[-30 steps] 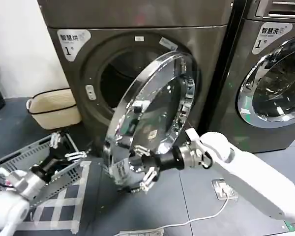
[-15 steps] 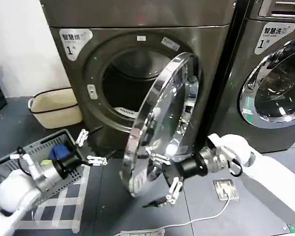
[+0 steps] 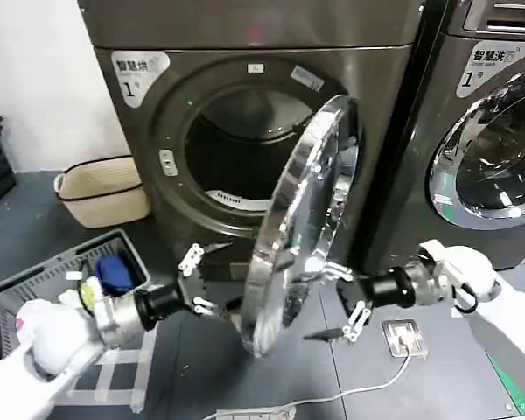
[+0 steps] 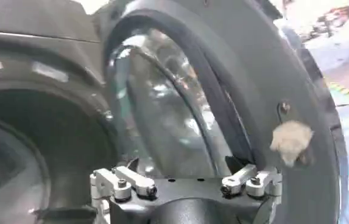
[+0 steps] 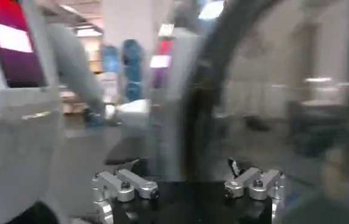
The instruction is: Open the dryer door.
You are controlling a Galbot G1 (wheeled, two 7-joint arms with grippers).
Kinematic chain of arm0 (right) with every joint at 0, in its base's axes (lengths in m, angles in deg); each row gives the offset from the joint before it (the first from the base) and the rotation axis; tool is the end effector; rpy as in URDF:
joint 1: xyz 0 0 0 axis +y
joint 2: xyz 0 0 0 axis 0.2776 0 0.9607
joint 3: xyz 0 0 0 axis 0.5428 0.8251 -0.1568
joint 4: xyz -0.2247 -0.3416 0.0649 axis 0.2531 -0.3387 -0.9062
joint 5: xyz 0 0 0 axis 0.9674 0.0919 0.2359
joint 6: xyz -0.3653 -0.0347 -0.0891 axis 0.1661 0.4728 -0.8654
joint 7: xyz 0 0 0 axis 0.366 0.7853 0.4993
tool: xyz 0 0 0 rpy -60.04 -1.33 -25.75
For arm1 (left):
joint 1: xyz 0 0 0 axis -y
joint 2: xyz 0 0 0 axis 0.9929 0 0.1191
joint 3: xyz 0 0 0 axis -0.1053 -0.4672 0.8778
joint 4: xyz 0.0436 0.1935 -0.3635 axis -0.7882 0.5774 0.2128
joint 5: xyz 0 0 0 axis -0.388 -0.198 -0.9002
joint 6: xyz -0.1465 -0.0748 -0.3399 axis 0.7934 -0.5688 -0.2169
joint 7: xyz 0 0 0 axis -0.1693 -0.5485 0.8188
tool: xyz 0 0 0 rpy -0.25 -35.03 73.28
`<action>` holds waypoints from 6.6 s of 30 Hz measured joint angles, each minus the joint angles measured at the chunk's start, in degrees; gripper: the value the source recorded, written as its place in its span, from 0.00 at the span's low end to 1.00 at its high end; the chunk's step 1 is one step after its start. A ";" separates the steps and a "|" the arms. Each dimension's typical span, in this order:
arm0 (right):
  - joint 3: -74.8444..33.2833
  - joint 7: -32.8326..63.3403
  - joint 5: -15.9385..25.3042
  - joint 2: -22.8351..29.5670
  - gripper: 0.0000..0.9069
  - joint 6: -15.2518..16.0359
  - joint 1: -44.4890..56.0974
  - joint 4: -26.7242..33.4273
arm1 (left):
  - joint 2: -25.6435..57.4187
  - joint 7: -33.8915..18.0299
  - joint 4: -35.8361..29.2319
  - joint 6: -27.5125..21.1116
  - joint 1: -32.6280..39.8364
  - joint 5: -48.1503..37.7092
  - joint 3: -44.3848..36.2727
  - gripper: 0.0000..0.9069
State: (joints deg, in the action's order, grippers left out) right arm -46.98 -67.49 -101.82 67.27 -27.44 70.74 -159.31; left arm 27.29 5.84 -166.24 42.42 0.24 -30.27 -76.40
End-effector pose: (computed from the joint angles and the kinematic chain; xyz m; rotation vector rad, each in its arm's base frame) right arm 0.3758 -0.2515 -0.1893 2.1236 -2.2653 0.0900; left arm 0.3287 0.1101 -0.2247 1.6044 2.4201 0.5039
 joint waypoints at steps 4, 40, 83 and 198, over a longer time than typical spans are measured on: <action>-8.63 0.79 0.41 0.09 1.00 -0.34 7.82 -0.83 | -0.78 -0.02 0.96 0.05 4.72 -0.22 -5.50 1.00; -79.19 50.66 25.49 36.16 1.00 -14.29 56.13 12.49 | -16.23 -3.69 12.23 0.23 31.21 0.24 -32.95 1.00; -92.07 88.99 32.84 57.45 1.00 -3.30 52.07 8.82 | -40.93 -13.86 32.76 -2.09 45.44 5.44 -44.04 1.00; -84.06 83.96 27.21 54.43 1.00 -3.84 49.36 6.16 | 1.91 -95.49 20.04 -50.34 2.18 -93.95 34.28 1.00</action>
State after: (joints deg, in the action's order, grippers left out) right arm -131.05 16.48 -74.61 121.71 -31.28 120.10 -153.15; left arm 29.20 -89.65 -146.20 -7.92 2.42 -124.23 -42.12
